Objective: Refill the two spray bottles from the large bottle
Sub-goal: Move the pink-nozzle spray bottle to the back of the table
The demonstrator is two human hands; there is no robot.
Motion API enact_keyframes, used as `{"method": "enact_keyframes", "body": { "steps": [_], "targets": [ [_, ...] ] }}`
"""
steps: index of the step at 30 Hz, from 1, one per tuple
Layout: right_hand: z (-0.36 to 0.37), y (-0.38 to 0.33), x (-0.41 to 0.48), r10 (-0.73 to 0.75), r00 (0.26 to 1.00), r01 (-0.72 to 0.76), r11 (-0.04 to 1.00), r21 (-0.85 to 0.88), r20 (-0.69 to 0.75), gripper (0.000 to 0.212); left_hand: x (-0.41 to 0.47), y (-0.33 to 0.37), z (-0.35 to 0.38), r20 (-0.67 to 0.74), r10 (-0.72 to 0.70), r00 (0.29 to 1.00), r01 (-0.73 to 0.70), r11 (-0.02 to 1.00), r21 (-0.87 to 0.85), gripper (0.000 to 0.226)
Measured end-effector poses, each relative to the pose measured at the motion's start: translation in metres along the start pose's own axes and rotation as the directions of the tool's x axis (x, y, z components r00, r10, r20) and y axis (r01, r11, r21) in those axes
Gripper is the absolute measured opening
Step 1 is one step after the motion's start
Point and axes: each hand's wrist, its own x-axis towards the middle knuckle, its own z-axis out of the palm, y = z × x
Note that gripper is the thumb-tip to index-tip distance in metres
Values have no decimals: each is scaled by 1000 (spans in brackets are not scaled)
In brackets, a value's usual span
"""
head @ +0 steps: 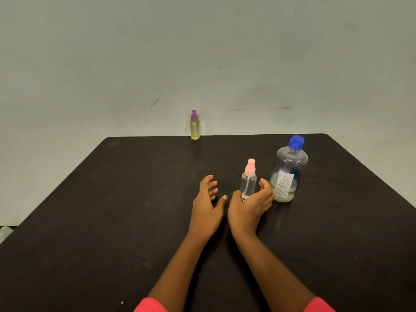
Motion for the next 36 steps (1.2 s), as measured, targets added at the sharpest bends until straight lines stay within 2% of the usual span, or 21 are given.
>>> {"method": "enact_keyframes", "body": {
  "steps": [4,9,13,17,31,36],
  "targets": [
    [-2,3,6,9,995,-7,1000,-21,101,68,4,2,6,55,29,998,-32,997,64,65],
    [-3,7,13,-16,980,17,1000,1,197,52,13,1,15,165,77,983,-101,985,137,57],
    [2,8,17,-47,966,47,999,6,254,47,17,-1,16,164,100,981,-119,986,113,38],
    [10,7,25,-71,938,79,997,-9,340,46,25,-2,15,136,103,985,-117,989,94,33],
    [70,10,81,-112,909,160,983,-87,400,40,95,-11,18,102,78,992,-94,982,164,38],
    [99,12,99,-137,916,190,976,-108,378,42,131,-23,19,60,32,998,-43,984,175,48]
  ]
}}
